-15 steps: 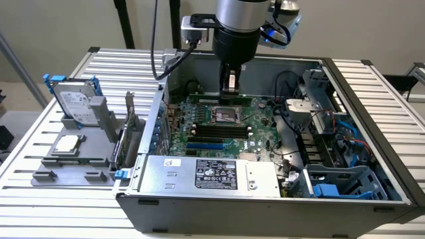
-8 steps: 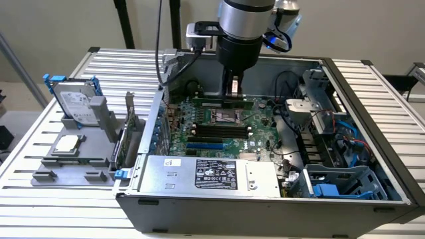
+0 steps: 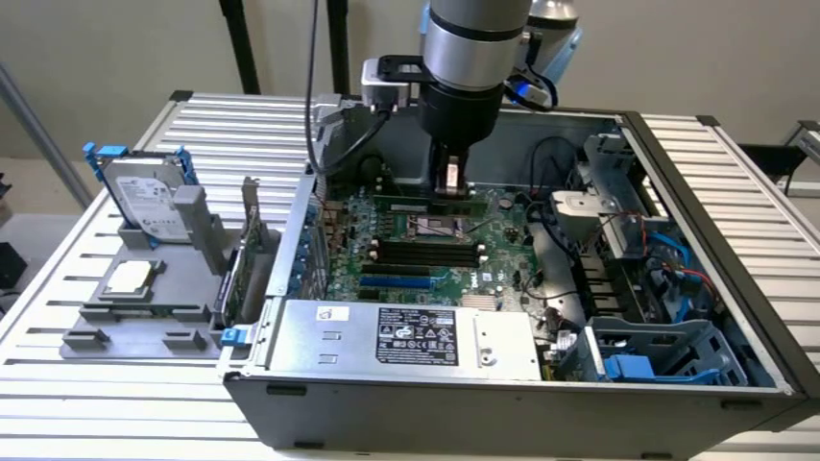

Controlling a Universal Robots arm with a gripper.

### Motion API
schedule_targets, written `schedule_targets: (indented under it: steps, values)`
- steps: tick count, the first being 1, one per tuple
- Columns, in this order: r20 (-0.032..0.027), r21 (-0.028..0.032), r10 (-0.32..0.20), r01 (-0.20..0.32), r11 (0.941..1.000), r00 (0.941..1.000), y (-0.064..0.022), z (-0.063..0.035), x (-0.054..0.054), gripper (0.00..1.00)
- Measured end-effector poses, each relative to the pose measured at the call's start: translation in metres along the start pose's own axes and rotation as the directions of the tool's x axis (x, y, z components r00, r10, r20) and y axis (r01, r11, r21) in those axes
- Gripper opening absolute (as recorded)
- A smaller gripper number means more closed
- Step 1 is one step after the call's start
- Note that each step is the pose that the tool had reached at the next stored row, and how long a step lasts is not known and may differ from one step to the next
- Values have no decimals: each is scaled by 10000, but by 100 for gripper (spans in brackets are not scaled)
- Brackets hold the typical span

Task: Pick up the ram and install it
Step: 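Insert the ram into the slot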

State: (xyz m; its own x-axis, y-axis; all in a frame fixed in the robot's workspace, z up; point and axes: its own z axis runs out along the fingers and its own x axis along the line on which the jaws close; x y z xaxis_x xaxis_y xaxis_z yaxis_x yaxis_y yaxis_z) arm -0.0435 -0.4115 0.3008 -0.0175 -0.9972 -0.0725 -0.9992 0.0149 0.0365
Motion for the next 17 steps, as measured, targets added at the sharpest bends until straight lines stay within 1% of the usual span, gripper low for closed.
schedule_targets:
  steps: [2,3,5,6,7,10,13,15,17]
  values:
    - [-4,-1,0,0,10000,10000,-2,37,-6,14]
    - [-20,0,0,0,10000,10000,-4,55,-8,14]
    - [-75,1,3,-3,10000,10000,-7,87,-12,14]
    - [-111,2,3,-3,10000,9999,-10,101,-14,14]
    - [-158,2,5,-5,10000,9999,-12,113,-16,14]
    - [-347,6,13,-13,10000,9994,-30,141,-17,14]
    - [-514,9,20,-20,10000,9987,-46,168,-20,14]
    - [-599,12,21,-20,10000,9982,-58,190,-22,14]
    - [-660,12,24,-23,10000,9978,-72,215,-23,14]
